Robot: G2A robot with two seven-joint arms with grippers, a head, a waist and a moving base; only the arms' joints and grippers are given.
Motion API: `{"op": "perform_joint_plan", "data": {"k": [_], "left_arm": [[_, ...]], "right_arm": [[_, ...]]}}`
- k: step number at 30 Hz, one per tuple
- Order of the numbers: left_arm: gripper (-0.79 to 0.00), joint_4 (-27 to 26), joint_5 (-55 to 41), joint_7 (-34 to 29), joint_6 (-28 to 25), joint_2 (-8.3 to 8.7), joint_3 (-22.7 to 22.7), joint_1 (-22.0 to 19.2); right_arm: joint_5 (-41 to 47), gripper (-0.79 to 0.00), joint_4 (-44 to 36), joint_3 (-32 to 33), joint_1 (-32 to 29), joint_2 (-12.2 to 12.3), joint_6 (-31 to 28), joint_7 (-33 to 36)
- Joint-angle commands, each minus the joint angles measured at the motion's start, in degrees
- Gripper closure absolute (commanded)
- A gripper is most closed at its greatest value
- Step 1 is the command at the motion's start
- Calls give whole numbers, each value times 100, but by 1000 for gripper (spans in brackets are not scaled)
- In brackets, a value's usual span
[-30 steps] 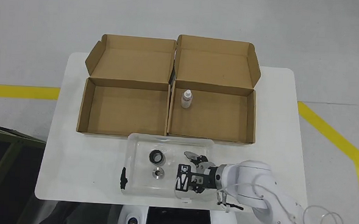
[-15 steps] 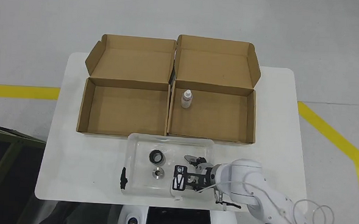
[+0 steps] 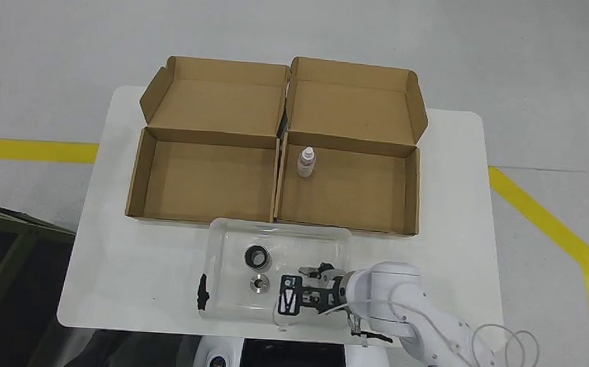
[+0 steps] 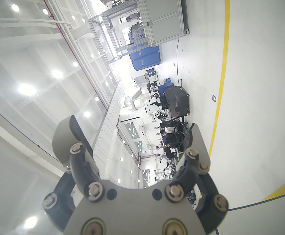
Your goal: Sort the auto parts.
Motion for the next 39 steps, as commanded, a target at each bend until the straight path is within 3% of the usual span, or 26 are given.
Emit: {"op": "perform_joint_plan", "data": {"k": [1, 8, 11, 39], "left_arm": [[-785, 0, 0, 0, 0, 0, 0, 0], [-785, 0, 0, 0, 0, 0, 0, 0], [-785, 0, 0, 0, 0, 0, 0, 0], [-785, 0, 0, 0, 0, 0, 0, 0]], "right_arm": [[45, -339, 41, -20, 9, 1, 1, 12], [112, -77, 99, -53, 37, 12, 17, -3], [129, 0, 99, -60, 44, 16, 24, -64], [69, 0, -287, -249, 740, -120, 114, -1363]]}}
